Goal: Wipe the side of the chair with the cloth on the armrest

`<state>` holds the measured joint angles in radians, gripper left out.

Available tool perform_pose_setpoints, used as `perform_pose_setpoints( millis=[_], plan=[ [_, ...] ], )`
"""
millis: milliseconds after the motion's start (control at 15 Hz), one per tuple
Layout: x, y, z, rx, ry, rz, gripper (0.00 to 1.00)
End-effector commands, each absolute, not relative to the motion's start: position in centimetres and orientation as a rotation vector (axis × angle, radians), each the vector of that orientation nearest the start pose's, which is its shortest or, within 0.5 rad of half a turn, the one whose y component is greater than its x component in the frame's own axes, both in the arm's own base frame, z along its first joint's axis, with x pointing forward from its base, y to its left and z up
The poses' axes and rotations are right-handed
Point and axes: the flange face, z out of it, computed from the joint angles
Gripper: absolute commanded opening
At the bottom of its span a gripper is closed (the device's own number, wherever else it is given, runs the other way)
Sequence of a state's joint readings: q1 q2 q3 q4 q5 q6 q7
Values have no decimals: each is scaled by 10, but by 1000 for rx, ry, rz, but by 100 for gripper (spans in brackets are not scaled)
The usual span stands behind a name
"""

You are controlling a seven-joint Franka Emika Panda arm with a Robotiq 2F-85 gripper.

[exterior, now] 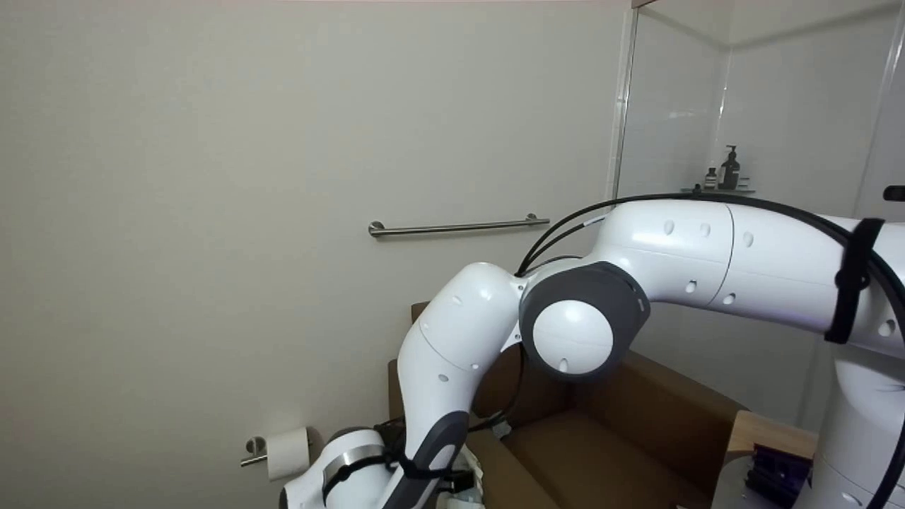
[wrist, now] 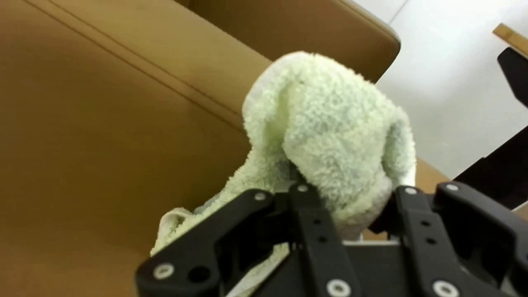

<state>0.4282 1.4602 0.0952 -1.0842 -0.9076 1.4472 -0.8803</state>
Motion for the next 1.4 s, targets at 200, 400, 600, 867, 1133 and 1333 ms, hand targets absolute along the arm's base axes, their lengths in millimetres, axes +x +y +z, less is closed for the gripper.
perform_pose_setpoints(
  millis=[200, 400, 600, 867, 1133, 1333],
  plan=[
    [656, 119, 5, 1742, 1736, -1424, 7],
    [695, 51, 47, 1976, 1667, -1338, 7],
    [715, -19, 81, 2203, 1580, -1253, 7],
    [710, -89, 73, 2486, 1456, -1188, 7],
    [696, -106, 49, 2749, 1426, -1153, 7],
    [697, -92, 50, 2922, 1454, -1065, 7]
  ],
)
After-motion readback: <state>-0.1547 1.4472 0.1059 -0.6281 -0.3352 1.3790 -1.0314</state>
